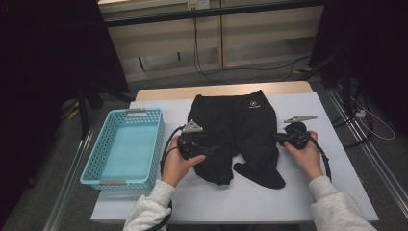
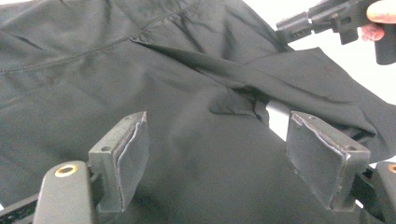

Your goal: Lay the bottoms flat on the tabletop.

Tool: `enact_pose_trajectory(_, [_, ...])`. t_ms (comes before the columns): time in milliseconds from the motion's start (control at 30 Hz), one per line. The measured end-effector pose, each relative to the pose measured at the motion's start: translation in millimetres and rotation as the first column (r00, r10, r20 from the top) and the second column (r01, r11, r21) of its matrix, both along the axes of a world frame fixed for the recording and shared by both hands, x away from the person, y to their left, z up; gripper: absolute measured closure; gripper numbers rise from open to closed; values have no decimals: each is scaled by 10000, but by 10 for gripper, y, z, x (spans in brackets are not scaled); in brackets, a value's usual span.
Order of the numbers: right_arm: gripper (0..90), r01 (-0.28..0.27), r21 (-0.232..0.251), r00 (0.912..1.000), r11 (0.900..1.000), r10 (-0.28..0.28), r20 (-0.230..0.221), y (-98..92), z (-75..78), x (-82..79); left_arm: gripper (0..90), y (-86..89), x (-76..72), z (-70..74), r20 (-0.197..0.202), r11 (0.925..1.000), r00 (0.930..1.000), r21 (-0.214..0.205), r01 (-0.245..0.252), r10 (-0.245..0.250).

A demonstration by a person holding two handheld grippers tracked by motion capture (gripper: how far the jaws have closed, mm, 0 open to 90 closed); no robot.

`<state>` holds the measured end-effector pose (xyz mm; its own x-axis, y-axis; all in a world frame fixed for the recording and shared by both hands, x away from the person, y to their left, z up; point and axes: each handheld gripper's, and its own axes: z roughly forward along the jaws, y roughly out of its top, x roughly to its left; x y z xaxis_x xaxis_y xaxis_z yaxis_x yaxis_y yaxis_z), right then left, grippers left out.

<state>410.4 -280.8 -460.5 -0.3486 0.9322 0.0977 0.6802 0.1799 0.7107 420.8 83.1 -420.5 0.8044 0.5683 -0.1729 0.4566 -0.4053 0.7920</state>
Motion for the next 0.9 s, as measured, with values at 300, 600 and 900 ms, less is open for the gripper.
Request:
enact_pose_trajectory(300, [900,236,505,9988,9984,-257,415,-193,139,51,222,-44,-33,2,64,9999,9999,-59,121,-121])
enact_pose_trajectory(600, [900,743,256,9926,9969,-764,940,-355,157,194,222,-23,-97,0,107,9999,9998,-57,153,-153])
enact_pose_trajectory(900, [637,109,58,9963,9999,-114,852,-236,181,-31,218,-65,-143,26,147,9989,9989,-114,451,-450])
